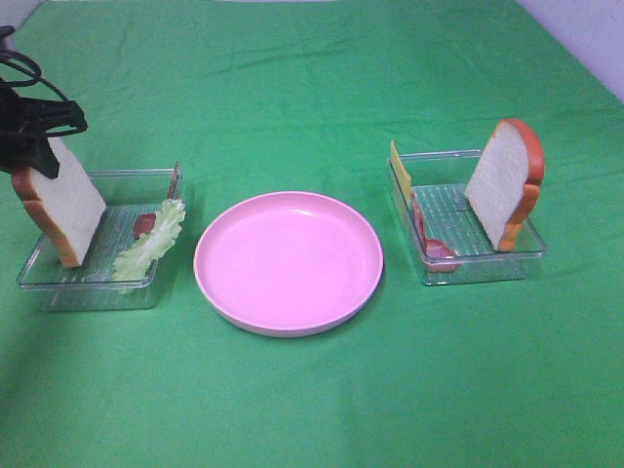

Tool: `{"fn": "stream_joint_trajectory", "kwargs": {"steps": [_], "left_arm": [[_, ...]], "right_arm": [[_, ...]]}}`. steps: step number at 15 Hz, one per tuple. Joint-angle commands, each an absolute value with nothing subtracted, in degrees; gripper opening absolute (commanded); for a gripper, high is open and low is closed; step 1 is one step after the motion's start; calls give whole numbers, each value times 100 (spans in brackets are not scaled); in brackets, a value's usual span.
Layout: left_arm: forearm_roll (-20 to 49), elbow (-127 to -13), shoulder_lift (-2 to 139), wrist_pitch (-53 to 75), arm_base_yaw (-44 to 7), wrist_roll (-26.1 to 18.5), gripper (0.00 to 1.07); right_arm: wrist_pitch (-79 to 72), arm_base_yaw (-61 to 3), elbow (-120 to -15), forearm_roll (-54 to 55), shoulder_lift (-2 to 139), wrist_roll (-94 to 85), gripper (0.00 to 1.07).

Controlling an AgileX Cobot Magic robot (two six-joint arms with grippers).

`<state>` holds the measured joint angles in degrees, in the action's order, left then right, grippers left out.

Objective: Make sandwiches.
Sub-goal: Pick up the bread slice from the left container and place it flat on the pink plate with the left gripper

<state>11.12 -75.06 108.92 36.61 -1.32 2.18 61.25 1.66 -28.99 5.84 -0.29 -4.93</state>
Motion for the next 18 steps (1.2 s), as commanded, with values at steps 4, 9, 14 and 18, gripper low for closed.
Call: {"fn": "stream_joint_trajectory", "kwargs": {"steps": [4, 9, 14, 18], "left_arm": [[1364, -7534, 10554, 3690, -160, 206, 0], [1432, -7534, 9356, 4165, -160, 69, 0], [3661, -7529, 8377, 4624, -160, -1157, 0], [5409, -7248, 8697, 4778, -493, -2595, 0]], "right_arm": [[6073, 189, -2899, 556, -80, -561, 77], [6073, 189, -2899, 556, -80, -561, 77], [6073, 189, -2899, 556, -80, -561, 77], [6073, 189, -2899, 556, -80, -561, 77]]}}
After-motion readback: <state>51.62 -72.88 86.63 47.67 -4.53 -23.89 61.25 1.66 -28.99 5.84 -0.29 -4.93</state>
